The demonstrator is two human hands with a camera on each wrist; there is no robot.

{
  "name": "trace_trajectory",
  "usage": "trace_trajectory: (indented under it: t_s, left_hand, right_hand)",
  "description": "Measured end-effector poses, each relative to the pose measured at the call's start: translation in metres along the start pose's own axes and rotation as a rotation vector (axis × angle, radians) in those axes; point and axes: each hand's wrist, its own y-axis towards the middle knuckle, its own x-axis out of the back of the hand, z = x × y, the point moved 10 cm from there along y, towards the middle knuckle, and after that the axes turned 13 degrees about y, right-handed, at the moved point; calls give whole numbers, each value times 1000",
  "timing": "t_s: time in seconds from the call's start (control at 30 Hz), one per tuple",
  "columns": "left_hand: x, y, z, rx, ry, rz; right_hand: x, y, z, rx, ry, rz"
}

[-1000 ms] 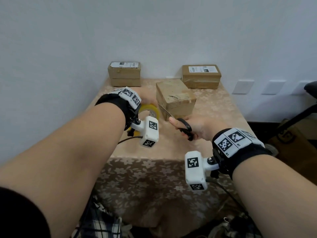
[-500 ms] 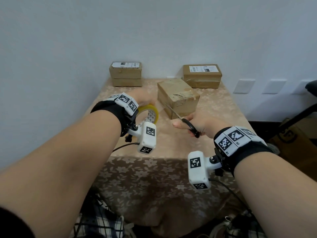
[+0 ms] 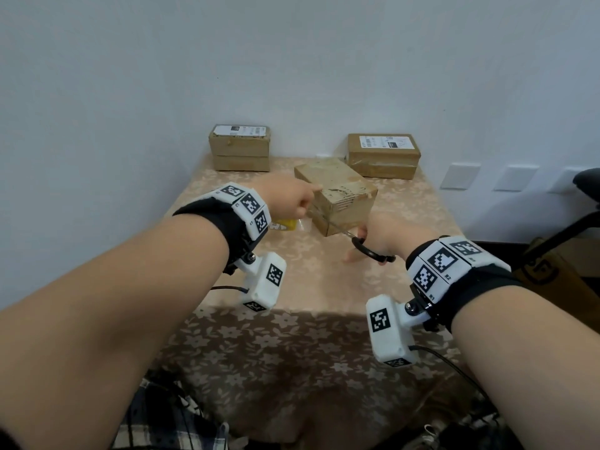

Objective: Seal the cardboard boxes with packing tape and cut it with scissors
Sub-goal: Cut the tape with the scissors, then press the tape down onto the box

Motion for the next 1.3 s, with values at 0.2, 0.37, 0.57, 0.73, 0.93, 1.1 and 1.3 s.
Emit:
trace_trajectory:
  t_s: [0.2,0.37,0.57,0.73,0.93,1.1,1.3]
  left_hand:
    - [-10,6,-3,2,-75,-35]
    - [-5,-7,13,74,-110,-121]
    - [-5,-30,52,271,-294,-298]
    - [-4,-43,67,411,-389,-464]
    - [-13,-39,64,436,-426,-513]
    - [-9,-35,65,427,-451,-528]
    - [-15,-39,67,470,-445,-494]
  right_hand:
    - [-20,2,0,32,-201,-4]
    - [-24,5,21,119,-84,-50]
    - [-2,10,52,261,38,-172]
    - [58,-9,57,413,33,-783]
    - [31,45,38,207,-53,-494]
    - [19,60,37,182,-26,-436]
    - [21,58,37,175,-55,-448]
